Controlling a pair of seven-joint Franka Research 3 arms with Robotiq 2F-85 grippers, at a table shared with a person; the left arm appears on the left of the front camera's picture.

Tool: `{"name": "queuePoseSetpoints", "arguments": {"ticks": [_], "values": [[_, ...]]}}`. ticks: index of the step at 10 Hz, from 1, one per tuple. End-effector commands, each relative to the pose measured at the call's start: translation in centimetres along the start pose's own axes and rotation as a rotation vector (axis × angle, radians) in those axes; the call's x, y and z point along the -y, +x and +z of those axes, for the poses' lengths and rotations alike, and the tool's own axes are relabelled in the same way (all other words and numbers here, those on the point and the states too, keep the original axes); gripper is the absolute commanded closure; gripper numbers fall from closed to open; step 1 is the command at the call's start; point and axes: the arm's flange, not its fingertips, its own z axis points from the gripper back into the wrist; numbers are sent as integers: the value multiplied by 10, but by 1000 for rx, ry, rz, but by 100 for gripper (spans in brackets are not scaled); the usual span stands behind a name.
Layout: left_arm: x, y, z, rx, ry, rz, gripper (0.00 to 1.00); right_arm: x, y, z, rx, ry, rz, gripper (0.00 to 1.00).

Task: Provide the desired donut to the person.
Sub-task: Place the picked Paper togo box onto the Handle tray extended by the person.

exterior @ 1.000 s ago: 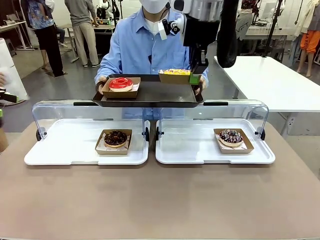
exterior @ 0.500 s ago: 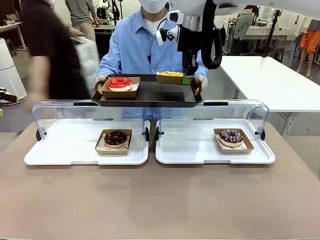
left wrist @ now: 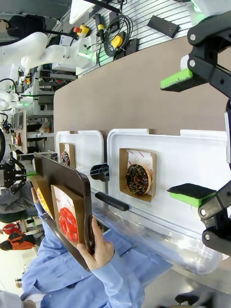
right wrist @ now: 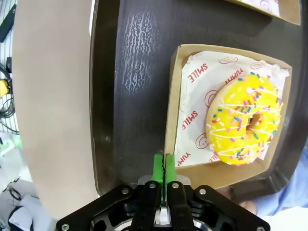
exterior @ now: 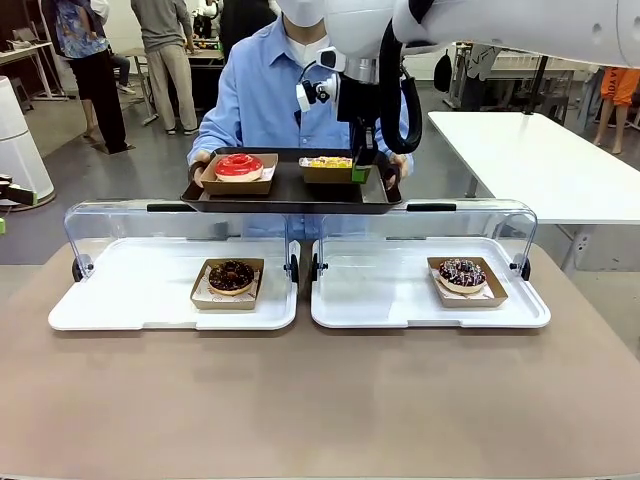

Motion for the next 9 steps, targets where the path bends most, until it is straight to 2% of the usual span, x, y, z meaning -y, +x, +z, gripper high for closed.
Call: {"name": "queuePoseSetpoints", "arguments": {"ticks": [1, 2, 3, 4, 5, 6, 7, 8, 9], "values": [[3, 0, 0, -3, 13, 2, 0, 6, 3, 4, -39, -4, -20, 98], [3, 0, 0, -3, 13, 2, 0, 6, 2, 4, -39, -3, -13, 98], [3, 0, 0, -3, 13, 2, 0, 6, 2, 4, -38, -2, -12, 92], [3, 0, 0, -3, 13, 2, 0, 6, 1, 4, -39, 0, -7, 57], [3, 0, 0, -3, 13, 2, 0, 6, 0, 4, -38, 2, -9, 51], [3, 0, 0, -3, 13, 2, 0, 6, 0, 4, -37, 1, -9, 16], [3, 0, 0, -3, 13, 2, 0, 6, 0, 4, -36, 0, -8, 10], [3, 0, 0, -3, 13, 2, 0, 6, 0, 5, -36, -1, -6, 0], [3, 0, 0, -3, 13, 2, 0, 6, 1, 5, -34, -2, -4, 0]]}}
